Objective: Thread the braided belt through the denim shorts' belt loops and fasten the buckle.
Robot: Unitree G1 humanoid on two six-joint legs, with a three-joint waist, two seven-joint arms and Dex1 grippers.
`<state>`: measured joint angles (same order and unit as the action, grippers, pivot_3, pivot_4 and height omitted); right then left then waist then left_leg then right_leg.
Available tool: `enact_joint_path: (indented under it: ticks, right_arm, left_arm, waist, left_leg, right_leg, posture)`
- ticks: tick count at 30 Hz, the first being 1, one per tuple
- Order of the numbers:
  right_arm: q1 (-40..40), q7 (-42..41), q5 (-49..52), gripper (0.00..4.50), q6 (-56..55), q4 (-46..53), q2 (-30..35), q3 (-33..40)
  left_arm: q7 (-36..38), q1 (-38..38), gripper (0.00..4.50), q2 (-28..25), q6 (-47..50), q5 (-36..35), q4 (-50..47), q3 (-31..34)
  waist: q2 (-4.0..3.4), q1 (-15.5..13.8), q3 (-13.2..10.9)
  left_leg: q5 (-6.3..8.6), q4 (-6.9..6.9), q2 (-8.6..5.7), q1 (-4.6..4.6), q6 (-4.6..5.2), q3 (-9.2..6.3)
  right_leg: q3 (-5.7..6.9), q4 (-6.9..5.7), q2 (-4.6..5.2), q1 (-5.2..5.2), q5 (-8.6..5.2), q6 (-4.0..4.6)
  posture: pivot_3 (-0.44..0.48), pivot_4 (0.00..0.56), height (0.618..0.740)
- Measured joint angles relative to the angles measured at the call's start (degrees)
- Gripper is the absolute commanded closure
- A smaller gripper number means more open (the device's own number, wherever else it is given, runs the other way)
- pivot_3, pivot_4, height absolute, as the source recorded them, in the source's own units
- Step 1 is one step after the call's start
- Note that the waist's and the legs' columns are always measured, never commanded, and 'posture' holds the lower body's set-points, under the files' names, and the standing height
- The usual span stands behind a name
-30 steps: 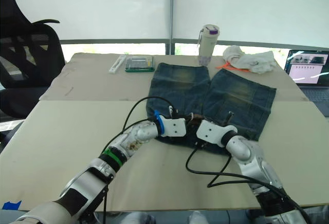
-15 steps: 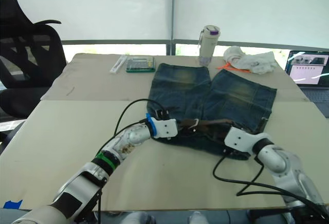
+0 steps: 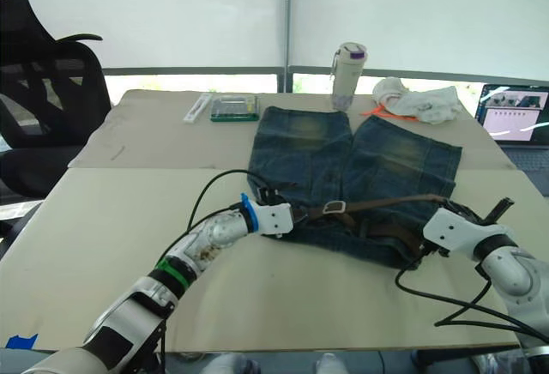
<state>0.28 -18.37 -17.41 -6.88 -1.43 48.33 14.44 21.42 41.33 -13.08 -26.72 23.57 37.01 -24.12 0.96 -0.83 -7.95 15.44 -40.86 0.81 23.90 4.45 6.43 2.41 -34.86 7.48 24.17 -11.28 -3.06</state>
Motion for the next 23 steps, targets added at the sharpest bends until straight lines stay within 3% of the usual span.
enact_joint_path:
  ticks: [1, 5, 12, 16, 23]
  right_arm:
    - [-0.2, -0.6, 1.7, 3.89, 0.6, 0.3, -0.8, 0.2]
    - [-0.1, -5.2, 10.9, 2.5, 3.0, 1.7, -3.0, 3.0]
    - [8.1, -20.5, 33.7, 0.05, 10.1, 8.3, -5.6, 9.4]
    - [15.0, -31.0, 45.7, 0.02, 17.9, 10.0, -5.3, 11.5]
    - [15.7, -36.7, 48.1, 0.02, 20.8, 6.8, -4.4, 13.7]
  left_arm:
    - [0.7, -0.5, 0.12, 0.0, 0.6, -1.2, -0.7, 0.7]
    - [6.8, -4.2, 0.12, -1.0, 4.8, -9.6, -6.5, 5.0]
    - [22.7, -13.3, 0.12, -11.5, 22.8, -26.0, -26.6, 12.5]
    - [29.3, -21.2, 0.12, -17.5, 31.9, -32.8, -36.6, 14.7]
    - [31.6, -27.1, 0.12, -20.2, 38.2, -35.0, -42.6, 15.6]
  waist:
    - [0.0, 0.0, 0.0]
    - [-0.01, 0.2, 0.0]
    - [-0.03, 0.2, 0.0]
    - [-0.06, 0.1, 0.0]
    - [-0.07, 0.0, 0.0]
  left_leg:
    - [0.0, 0.0, 0.01, 0.0, 0.0, 0.0]
    - [0.0, 0.02, 0.05, 0.0, -0.01, 0.01]
    - [0.07, 0.07, 0.1, -0.1, 0.1, -0.01]
    - [0.24, 0.08, 0.1, -0.17, 0.33, -0.03]
    - [0.31, 0.08, 0.07, -0.21, 0.33, -0.03]
  right_leg:
    - [0.0, -0.01, 0.0, 0.0, 0.0, 0.0]
    - [-0.02, -0.02, 0.0, 0.03, 0.0, 0.0]
    - [-0.03, -0.03, 0.0, -0.04, 0.0, 0.01]
    - [-0.05, -0.04, 0.04, -0.1, -0.02, 0.04]
    - [-0.08, -0.06, 0.06, -0.04, -0.02, 0.13]
  posture:
    - [0.0, 0.15, 0.737]
    - [0.0, 0.15, 0.737]
    - [0.0, 0.15, 0.737]
    - [0.0, 0.15, 0.737]
    - [0.0, 0.15, 0.737]
